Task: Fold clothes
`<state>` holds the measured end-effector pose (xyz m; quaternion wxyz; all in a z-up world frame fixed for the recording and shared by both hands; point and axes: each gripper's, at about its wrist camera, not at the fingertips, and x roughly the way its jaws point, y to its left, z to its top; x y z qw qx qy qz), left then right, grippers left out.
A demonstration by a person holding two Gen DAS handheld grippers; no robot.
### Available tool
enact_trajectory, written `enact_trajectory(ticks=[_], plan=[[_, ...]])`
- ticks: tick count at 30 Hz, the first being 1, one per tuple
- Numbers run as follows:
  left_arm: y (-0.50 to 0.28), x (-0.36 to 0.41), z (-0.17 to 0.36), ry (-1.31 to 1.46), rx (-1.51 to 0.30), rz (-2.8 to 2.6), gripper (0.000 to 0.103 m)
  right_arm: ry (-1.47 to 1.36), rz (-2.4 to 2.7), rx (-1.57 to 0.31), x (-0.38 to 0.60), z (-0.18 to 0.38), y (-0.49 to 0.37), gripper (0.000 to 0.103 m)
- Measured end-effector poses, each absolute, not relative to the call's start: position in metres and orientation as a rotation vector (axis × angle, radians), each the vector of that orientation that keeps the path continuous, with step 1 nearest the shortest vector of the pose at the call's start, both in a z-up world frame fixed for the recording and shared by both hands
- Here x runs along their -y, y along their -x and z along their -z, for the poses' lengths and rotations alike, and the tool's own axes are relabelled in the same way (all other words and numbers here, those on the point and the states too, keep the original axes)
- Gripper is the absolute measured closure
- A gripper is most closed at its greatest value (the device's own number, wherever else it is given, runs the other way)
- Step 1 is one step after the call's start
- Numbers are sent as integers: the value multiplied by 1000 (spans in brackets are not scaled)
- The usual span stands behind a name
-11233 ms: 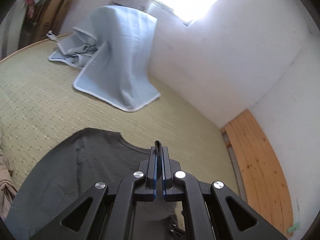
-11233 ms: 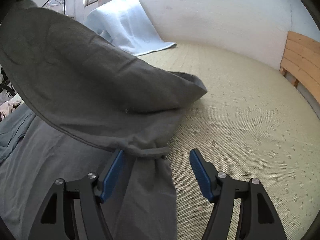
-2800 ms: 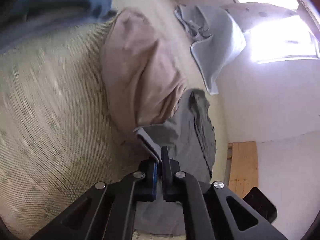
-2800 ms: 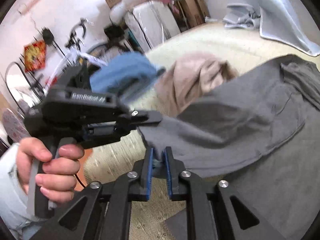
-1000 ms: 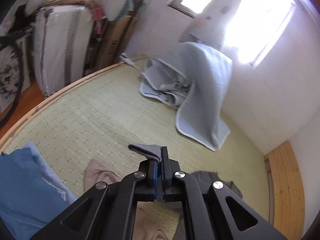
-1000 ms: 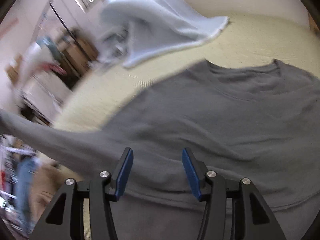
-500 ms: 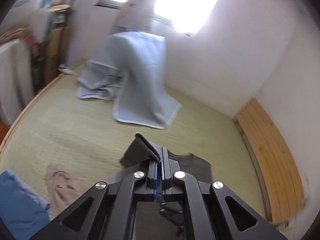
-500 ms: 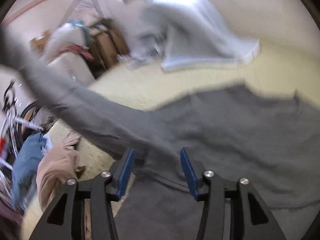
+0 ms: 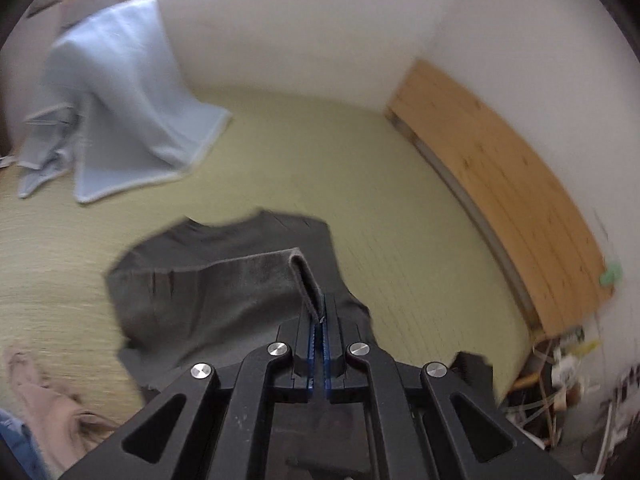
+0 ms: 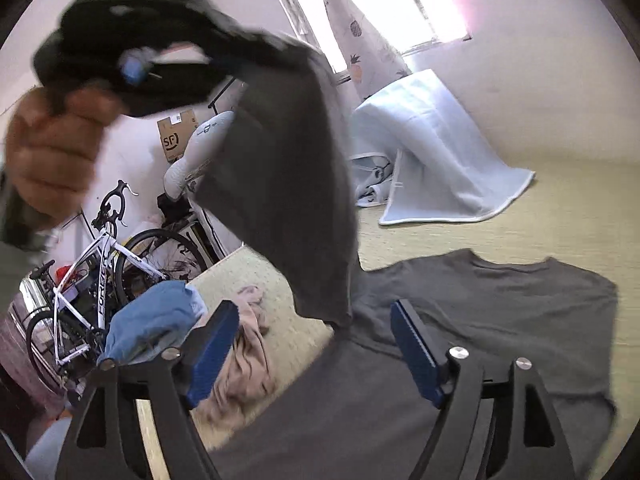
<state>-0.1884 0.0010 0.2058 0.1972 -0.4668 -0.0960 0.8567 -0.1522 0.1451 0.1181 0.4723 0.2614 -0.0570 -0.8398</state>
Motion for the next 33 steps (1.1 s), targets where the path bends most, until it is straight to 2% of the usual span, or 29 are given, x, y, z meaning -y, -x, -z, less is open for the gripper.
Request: enact_trajectory(ticks=[5, 7, 13, 15, 16, 17, 18, 19, 21, 25, 28, 30, 33], plan=[[199, -72, -151, 1437, 136, -2305, 102, -666, 2106, 180, -205, -104, 142, 14], [205, -96, -128, 1488, 89, -2286, 102, -698, 2117, 264, -229, -88, 150, 14], [220, -147, -68, 1592, 85, -2216, 102, -823, 2202, 376, -272, -58, 182, 14], [227, -155, -48, 1632, 93, -2181, 97, -867, 2210, 428, -282, -47, 193, 14], [230, -157, -39, 1650, 99, -2166, 95, -894, 2209, 454, -286, -39, 200, 18], [233, -157, -31, 1661, 111, -2158, 87, -916, 2199, 481, -289, -31, 206, 25], [237, -152, -24, 1663, 133, -2157, 78, -942, 2162, 500, -290, -21, 213, 37], [241, -144, -19, 1664, 167, -2156, 76, -1004, 2172, 478, -288, -10, 220, 64], [245, -123, -19, 1650, 237, -2187, 67, -1120, 2205, 427, -284, 12, 231, 100], [254, -56, -35, 1586, 342, -2312, 63, -1224, 2256, 428, -292, 39, 237, 101], [258, 22, -54, 1534, 453, -2482, 51, -1204, 2273, 442, -297, 40, 240, 101], [258, 75, -61, 1503, 538, -2617, 38, -1190, 2286, 442, -297, 39, 242, 101], [258, 135, -55, 1503, 559, -2777, 35, -1176, 2304, 449, -300, 34, 242, 101]])
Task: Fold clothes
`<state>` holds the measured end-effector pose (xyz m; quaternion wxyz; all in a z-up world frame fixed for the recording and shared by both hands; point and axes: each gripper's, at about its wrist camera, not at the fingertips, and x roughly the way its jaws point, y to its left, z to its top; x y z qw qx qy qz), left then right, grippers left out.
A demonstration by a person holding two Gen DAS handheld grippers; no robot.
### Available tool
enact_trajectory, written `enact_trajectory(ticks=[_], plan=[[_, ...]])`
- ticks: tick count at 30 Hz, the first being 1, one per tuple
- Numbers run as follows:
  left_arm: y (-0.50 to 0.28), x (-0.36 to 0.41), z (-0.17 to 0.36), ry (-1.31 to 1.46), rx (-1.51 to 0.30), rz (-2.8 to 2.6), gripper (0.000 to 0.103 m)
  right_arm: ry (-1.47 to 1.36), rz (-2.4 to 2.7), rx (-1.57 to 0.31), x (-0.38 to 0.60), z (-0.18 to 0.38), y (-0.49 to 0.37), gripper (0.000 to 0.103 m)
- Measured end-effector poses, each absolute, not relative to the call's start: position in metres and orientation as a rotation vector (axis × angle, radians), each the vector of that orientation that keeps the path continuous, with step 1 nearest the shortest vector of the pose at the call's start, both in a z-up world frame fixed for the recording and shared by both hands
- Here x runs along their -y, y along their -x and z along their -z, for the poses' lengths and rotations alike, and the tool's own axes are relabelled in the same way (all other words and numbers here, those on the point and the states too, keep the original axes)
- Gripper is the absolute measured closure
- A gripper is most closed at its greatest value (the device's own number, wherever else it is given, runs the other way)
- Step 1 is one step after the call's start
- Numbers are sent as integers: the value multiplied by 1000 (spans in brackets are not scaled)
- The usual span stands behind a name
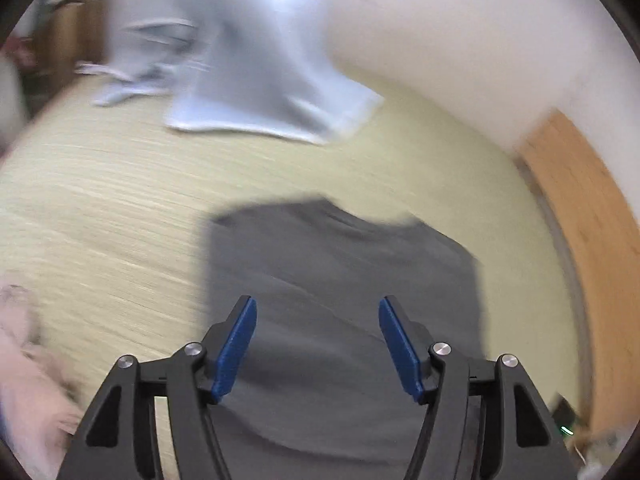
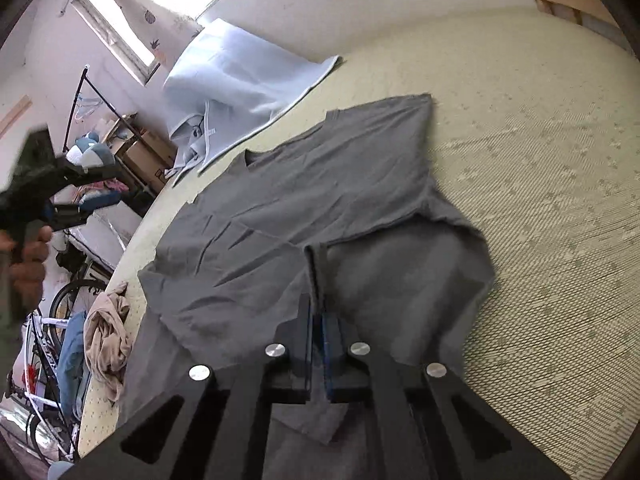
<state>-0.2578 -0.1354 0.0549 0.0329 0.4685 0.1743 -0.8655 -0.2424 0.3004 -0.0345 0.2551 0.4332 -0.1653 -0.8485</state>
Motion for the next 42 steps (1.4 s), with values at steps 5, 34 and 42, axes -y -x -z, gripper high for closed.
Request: enact_trajectory(ticks=[5, 34, 42], plan=[[263, 192, -21, -1397, -426, 2557, 35, -1164, 2331, 425, -298, 28, 240, 101], [355, 240, 85, -1324, -625, 2656, 102, -1164, 2414, 243, -291, 20, 244, 101], [356, 247, 85, -1232, -596, 2657, 102, -1137, 2482, 25, -286, -5, 270, 102]])
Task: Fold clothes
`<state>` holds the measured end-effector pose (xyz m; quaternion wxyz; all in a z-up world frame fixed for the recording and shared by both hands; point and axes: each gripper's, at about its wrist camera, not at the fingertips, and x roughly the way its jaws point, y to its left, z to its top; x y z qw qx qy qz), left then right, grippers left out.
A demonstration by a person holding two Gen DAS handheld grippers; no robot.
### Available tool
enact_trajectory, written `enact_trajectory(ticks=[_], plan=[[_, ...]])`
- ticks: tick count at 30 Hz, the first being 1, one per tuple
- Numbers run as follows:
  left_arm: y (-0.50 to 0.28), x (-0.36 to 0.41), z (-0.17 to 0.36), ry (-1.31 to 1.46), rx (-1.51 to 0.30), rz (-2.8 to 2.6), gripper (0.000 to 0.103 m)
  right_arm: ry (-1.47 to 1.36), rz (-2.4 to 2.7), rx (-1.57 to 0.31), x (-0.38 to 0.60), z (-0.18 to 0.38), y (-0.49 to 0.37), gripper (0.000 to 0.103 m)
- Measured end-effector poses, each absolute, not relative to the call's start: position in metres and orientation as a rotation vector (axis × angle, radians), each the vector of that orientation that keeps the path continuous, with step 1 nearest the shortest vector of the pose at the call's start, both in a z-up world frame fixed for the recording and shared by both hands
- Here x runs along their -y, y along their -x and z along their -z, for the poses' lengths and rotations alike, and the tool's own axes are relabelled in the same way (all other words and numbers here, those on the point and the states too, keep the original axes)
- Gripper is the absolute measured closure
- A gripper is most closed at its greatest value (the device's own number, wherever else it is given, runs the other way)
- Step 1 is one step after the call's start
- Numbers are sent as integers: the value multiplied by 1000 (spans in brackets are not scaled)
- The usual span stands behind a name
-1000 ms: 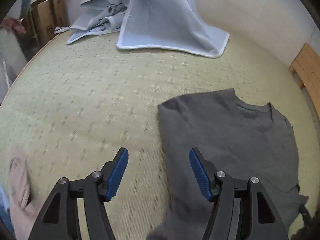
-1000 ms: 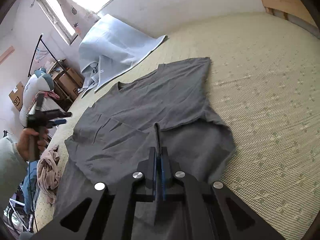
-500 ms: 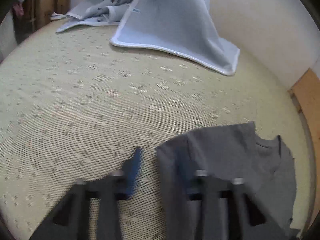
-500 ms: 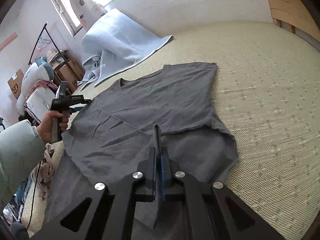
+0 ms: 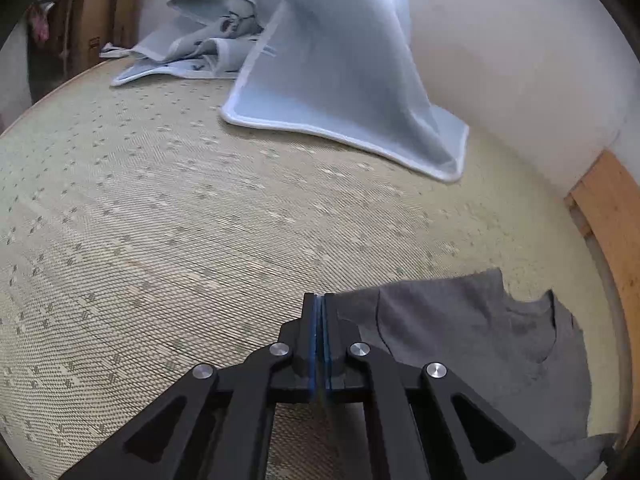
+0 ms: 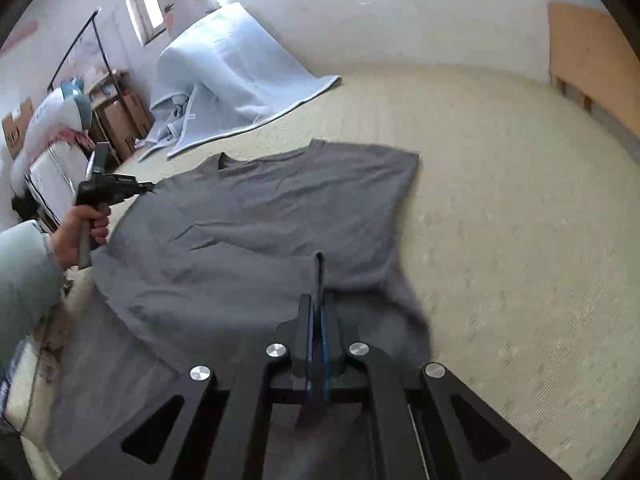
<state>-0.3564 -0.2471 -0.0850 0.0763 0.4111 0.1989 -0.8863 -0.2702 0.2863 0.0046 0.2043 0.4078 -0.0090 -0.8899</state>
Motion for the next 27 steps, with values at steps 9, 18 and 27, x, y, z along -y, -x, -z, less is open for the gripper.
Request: enact_trajectory(ticks=[9, 18, 27], plan=[[343, 297, 96, -1135, -654, 2541, 103, -1079, 2519, -113, -269, -32, 316, 102], [285, 262, 64, -1319, -495, 2728, 76, -1132, 2500, -201, -249, -27, 352, 102], [174, 124, 45, -1232, 764, 2977, 38, -1132, 2495, -177, -243, -28, 347, 102]])
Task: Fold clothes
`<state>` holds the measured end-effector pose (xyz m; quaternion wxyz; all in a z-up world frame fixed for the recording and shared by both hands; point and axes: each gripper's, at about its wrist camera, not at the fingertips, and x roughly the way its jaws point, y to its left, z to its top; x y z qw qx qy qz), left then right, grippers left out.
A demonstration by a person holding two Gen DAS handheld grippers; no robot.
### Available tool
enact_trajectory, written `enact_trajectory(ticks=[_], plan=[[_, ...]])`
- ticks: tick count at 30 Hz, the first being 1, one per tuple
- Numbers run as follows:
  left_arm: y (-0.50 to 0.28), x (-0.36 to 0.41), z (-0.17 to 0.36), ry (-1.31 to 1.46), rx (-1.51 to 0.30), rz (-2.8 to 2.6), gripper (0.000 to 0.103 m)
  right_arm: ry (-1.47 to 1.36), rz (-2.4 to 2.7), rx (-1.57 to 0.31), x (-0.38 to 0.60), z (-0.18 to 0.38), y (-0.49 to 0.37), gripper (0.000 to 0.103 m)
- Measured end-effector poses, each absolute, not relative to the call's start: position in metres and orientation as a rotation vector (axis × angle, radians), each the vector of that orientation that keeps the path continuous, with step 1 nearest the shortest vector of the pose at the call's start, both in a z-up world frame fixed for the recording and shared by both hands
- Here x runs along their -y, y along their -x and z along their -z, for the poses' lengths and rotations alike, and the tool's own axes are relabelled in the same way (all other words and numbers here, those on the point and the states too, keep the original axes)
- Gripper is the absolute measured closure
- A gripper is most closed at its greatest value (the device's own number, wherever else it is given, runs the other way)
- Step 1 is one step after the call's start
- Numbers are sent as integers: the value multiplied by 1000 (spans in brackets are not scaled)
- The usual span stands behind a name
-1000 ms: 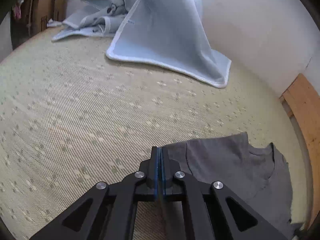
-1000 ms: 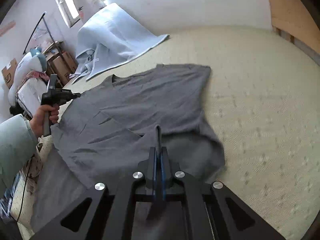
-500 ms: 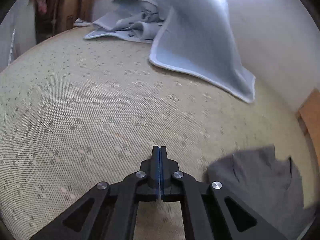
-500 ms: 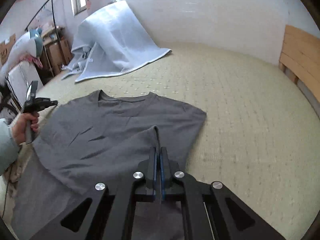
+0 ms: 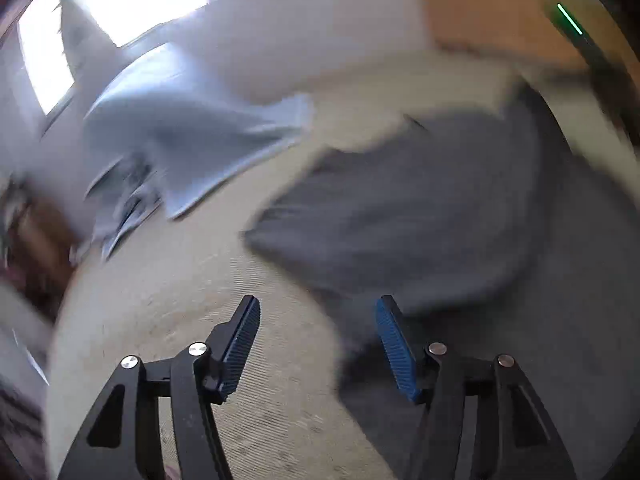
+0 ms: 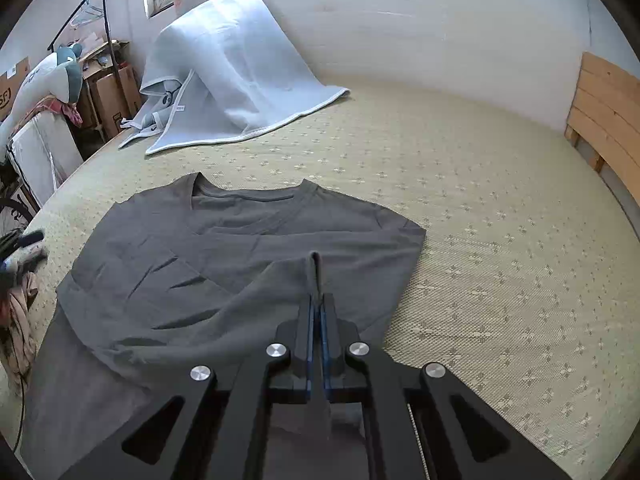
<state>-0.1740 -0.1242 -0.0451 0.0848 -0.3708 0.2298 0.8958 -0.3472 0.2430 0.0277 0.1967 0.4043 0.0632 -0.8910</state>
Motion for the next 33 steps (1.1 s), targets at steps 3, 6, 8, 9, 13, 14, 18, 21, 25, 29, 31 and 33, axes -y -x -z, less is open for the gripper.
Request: enact_trajectory(ticks=[3, 6, 8, 9, 13, 14, 18, 21, 25, 29, 31, 33], plan=[[182, 114, 60, 1152, -749, -2660, 38, -1132, 2500, -177, -240, -32, 346, 102], [189, 122, 61, 1178, -689, -2709, 41, -1125, 2502, -191, -236, -37, 345, 102], [193, 124, 65, 1183, -699, -2717, 56, -1120, 2502, -204, -234, -39, 346, 102], [193, 122, 68, 1199, -706, -2707, 65, -1122, 2502, -213, -234, -40, 347, 102], [189, 126, 78, 1248, -691, -2698, 96, -1134, 2502, -217, -233, -39, 351, 102], [188, 128, 78, 1255, -674, -2709, 100, -1137, 2501, -217, -233, -39, 352, 102], [179, 149, 62, 1214, -426, -2838, 101, -1138, 2502, -209, -234, -41, 355, 102], [177, 165, 61, 1270, -231, -2871, 101, -1097, 2517, -175, -236, -50, 354, 102], [177, 167, 80, 1412, -148, -2819, 101, -1159, 2497, -220, -233, -39, 366, 102], [176, 171, 80, 1433, -55, -2810, 101, -1300, 2457, -278, -231, -12, 386, 102], [175, 172, 81, 1419, -31, -2816, 101, -1393, 2414, -271, -233, 2, 398, 102], [173, 174, 82, 1411, -3, -2820, 100, -1417, 2402, -281, -233, 9, 405, 101]])
